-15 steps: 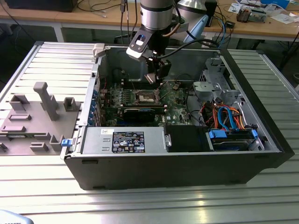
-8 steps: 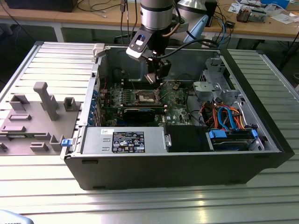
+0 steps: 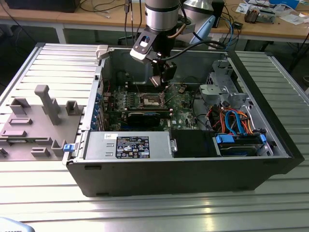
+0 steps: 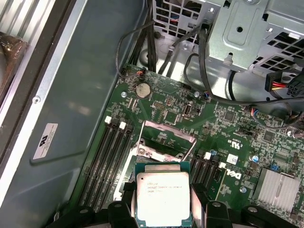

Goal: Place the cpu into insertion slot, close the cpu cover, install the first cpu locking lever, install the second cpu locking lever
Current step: 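Place the cpu into insertion slot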

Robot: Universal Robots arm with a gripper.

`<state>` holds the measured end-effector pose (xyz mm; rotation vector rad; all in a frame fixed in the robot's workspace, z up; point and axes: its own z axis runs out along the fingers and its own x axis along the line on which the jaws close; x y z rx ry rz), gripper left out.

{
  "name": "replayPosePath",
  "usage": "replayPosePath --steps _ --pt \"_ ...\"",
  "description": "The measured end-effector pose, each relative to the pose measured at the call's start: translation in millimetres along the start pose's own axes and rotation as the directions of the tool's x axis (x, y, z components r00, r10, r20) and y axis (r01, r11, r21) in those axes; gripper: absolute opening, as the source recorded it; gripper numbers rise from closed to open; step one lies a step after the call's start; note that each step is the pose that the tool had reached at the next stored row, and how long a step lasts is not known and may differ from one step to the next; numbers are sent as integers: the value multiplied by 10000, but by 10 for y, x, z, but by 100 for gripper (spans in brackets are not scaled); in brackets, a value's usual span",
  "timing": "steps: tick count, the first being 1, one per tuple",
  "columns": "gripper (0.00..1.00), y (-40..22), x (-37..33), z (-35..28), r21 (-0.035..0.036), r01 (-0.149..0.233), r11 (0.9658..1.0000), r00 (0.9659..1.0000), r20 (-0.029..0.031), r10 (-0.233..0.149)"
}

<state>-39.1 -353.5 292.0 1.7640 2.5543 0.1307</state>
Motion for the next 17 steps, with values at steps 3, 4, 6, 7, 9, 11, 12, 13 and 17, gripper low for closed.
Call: replayPosePath --steps 3,4,6,7,9,11,12,13,17 --pt "55 0 -1 0 -1 -69 10000 10000 6 69" --pt "55 -1 -1 0 -1 -82 10000 10000 7 82" --pt "55 -1 -2 0 -2 -113 9999 9999 10 113" --pt "55 -1 -2 0 -2 -126 9999 9999 11 126" --pt "55 -1 -2 0 -3 -155 9999 9999 14 155" --pt "55 -1 -2 0 -4 -183 9998 9998 16 183" --pt "55 -1 -2 0 -4 -192 9998 9998 17 192" --pt "55 -1 -2 0 -5 -217 9998 9998 19 217" --pt "55 -1 -2 0 -7 -319 9995 9995 28 319"
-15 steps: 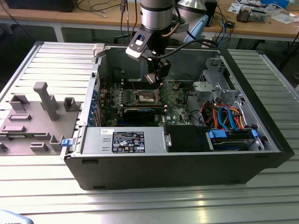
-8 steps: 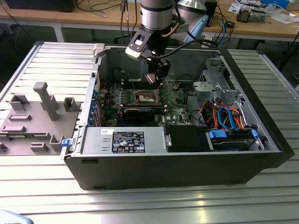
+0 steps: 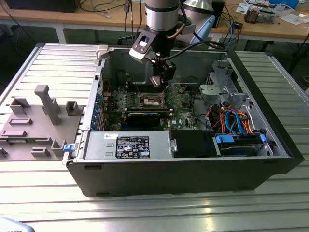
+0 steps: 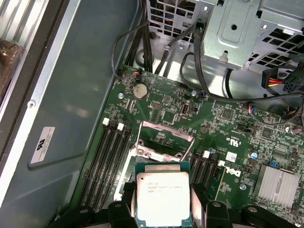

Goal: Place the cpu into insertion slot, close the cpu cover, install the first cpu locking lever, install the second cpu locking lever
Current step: 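Place the cpu into insertion slot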

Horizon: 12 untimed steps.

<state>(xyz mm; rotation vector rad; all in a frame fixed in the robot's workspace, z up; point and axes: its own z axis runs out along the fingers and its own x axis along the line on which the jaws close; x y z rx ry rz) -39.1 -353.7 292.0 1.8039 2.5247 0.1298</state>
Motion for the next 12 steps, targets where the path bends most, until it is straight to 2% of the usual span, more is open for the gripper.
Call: replayPosePath --steps 12 --pt "55 0 0 1 -9 -446 9990 9990 42 446"
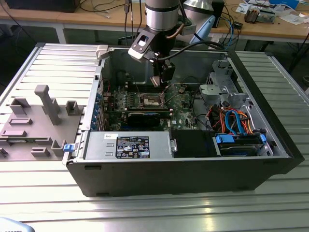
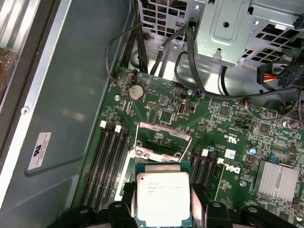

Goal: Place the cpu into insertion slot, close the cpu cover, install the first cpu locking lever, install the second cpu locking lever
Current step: 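Place the cpu into insertion slot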

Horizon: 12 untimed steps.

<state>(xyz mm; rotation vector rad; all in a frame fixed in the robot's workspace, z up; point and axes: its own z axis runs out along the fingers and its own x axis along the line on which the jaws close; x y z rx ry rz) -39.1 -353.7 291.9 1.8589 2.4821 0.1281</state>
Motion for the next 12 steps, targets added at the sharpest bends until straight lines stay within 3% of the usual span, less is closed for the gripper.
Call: replayPosePath --steps 12 --pt "55 0 0 1 -7 -378 9993 9993 35 378"
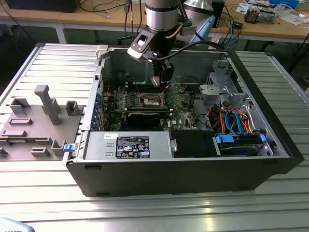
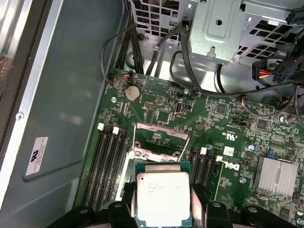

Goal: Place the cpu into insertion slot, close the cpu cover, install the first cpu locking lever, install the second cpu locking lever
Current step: 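Place the cpu into insertion slot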

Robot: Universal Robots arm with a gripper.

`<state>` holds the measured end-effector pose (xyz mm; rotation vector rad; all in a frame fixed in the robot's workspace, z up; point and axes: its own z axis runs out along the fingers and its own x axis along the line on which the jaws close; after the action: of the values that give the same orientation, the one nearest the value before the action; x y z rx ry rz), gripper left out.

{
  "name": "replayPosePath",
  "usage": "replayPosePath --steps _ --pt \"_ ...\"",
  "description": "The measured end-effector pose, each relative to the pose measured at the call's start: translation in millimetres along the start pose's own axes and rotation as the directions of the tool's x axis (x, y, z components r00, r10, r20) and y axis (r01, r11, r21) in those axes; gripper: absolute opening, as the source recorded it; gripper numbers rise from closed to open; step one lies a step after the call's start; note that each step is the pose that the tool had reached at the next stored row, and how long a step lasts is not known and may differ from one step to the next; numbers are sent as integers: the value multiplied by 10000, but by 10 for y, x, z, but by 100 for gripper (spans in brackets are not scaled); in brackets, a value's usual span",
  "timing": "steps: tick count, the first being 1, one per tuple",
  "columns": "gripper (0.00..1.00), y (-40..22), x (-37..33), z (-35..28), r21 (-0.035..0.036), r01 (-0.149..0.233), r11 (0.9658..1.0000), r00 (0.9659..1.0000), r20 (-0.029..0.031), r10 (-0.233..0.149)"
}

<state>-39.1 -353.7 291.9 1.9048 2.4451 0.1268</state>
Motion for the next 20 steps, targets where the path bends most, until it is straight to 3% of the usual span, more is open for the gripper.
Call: replayPosePath --steps 20 --pt "55 0 0 0 -7 -359 9994 9993 32 359"
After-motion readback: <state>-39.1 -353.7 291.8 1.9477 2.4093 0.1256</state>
